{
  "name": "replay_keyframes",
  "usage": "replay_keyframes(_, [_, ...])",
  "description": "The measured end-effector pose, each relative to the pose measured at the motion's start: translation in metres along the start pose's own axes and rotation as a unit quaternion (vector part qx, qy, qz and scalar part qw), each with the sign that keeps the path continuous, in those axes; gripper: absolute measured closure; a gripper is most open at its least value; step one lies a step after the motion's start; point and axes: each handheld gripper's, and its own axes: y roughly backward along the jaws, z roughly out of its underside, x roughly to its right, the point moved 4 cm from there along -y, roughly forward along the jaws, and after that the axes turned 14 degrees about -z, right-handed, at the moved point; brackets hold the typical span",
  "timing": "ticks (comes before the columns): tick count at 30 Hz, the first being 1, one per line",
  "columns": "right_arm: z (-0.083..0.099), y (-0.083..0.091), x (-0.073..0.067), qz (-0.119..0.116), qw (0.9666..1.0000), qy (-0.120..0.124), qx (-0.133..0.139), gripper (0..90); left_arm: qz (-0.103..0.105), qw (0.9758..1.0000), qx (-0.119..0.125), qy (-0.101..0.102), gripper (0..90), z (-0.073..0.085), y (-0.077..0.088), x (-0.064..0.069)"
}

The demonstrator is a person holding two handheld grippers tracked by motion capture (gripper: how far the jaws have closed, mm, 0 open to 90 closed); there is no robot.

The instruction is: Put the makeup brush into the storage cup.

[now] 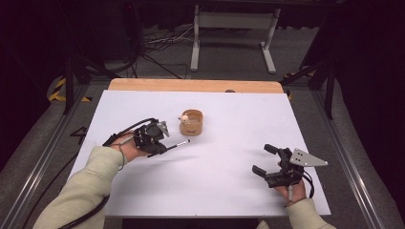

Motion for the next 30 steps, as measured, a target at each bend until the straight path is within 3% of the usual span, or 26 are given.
replay_keyframes(3, [0.0,0.0,0.0,0.0,1.0,-0.002,0.0,1.6,0.007,0.9993,0.035,0.008,83.1,-0.001,0.008,0.002])
replay_keyframes(7, [0.0,0.0,0.0,0.0,1.0,-0.001,0.0,1.6,0.009,0.9961,0.083,0.027,83.1,0.0,0.018,0.004])
replay_keyframes(11, [0.0,0.0,0.0,0.0,1.0,0.0,0.0,1.6,0.012,0.9916,0.122,0.042,83.1,0.002,0.023,0.006])
replay_keyframes(14, [0.0,0.0,0.0,0.0,1.0,0.0,0.0,1.6,0.014,0.9866,0.153,0.055,83.1,0.004,0.026,0.008])
replay_keyframes(22, [0.0,0.0,0.0,0.0,1.0,0.0,-0.001,1.5,0.019,0.9688,0.232,0.086,83.1,0.006,0.031,0.015])
replay_keyframes(24, [0.0,0.0,0.0,-0.001,1.0,0.0,-0.002,1.5,0.021,0.9634,0.25,0.094,83.1,0.005,0.032,0.016])
replay_keyframes(25, [0.0,0.0,0.0,-0.001,1.0,0.0,-0.002,1.5,0.021,0.9634,0.25,0.094,83.1,0.005,0.032,0.016])
replay_keyframes(28, [0.0,0.0,0.0,0.0,1.0,0.0,-0.001,1.6,0.026,0.9534,0.28,0.108,83.1,0.005,0.035,0.016])
replay_keyframes(30, [0.0,0.0,0.0,0.001,1.0,0.0,0.0,1.5,0.027,0.9481,0.295,0.115,83.1,0.004,0.036,0.016])
